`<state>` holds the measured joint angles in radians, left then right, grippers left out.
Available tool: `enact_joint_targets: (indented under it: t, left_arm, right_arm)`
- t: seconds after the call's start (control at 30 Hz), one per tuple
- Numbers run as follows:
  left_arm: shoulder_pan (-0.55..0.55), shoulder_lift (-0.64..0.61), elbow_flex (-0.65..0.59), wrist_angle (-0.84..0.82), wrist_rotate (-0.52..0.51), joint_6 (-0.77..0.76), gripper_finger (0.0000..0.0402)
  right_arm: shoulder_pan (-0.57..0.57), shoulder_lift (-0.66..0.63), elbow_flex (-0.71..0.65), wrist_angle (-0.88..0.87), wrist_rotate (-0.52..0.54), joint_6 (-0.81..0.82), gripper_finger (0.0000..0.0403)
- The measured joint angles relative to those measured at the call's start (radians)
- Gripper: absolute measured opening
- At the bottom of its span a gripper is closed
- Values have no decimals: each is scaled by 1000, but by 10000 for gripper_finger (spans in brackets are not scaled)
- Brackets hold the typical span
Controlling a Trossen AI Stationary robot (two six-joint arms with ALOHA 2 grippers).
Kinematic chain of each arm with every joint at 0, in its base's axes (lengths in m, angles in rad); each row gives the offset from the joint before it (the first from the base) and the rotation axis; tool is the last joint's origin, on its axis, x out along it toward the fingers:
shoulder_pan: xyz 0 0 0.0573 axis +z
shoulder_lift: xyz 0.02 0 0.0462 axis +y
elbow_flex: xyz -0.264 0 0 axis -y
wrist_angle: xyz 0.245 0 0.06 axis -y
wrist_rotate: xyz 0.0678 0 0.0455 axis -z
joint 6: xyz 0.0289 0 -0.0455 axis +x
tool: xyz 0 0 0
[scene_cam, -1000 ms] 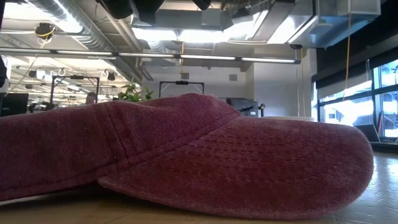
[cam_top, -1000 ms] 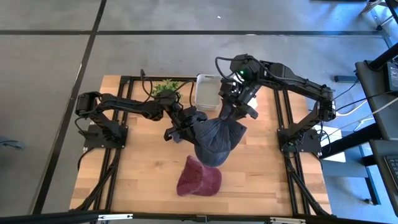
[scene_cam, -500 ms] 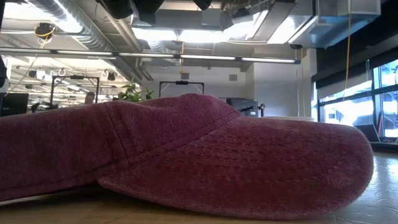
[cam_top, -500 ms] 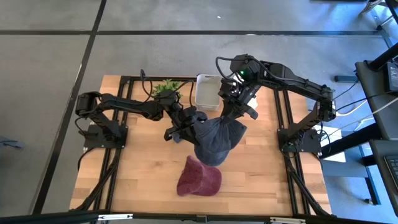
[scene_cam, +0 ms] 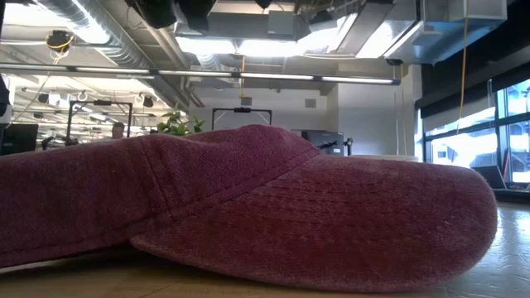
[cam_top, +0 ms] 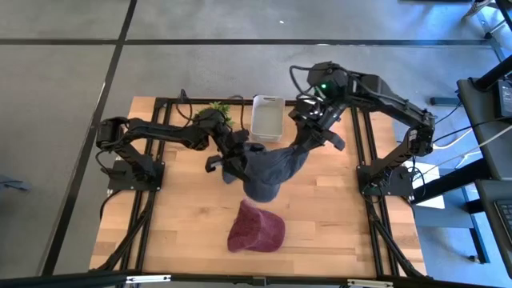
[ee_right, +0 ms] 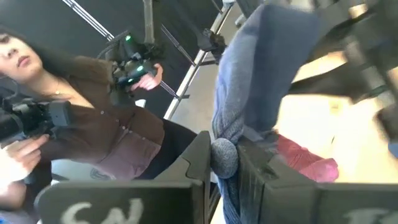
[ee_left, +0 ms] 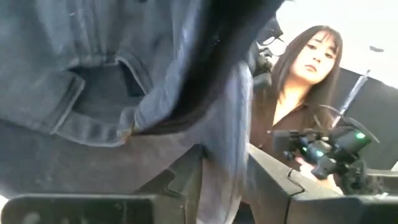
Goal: Pick & Place hat
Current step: Put the right blue cap into the white bin
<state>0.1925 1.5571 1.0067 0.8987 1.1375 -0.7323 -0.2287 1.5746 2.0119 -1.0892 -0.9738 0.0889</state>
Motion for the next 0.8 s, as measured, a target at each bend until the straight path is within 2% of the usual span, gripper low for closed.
enact_joint_targets:
  t: [0.07, 0.2, 0.43, 0.53, 0.7, 0.8]
  left_arm:
    - [35, -19, -21, -3, 9, -4, 112]
    - [108, -53, -65, -6, 4, 11, 113]
    - [231, -86, -142, -12, -44, 70, 114]
    - [266, -89, -172, -12, -73, 73, 114]
    - [290, -89, -209, -12, -96, 65, 114]
    - [289, -89, -217, -13, -101, 65, 114]
  right_arm:
    - [1, 0, 41, -75, 42, -23, 46]
    - [0, 0, 124, -212, 214, -70, 46]
    - [0, 0, 200, -380, 658, -112, 46]
    - [-5, 0, 196, -397, 722, -143, 46]
    - [-22, 0, 190, -400, 732, -180, 46]
    - [-40, 0, 190, -405, 817, -180, 46]
